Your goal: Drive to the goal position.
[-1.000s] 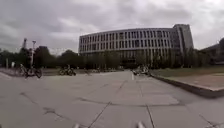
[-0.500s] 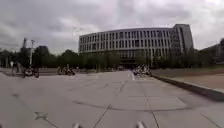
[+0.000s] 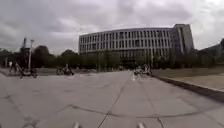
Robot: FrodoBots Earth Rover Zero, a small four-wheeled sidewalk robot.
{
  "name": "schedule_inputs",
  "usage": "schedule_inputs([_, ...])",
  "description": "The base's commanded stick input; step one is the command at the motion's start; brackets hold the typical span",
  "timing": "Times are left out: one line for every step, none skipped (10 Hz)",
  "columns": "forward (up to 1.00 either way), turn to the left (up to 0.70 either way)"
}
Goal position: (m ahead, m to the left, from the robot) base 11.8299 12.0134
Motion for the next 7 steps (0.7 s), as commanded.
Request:
schedule_inputs([0.45,0.00])
schedule_inputs([0.45,0.00])
schedule_inputs([0.45,0.00])
schedule_inputs([0.45,0.00])
schedule_inputs([0.45,0.00])
schedule_inputs([0.45,0.00])
schedule_inputs([0.45,0.00])
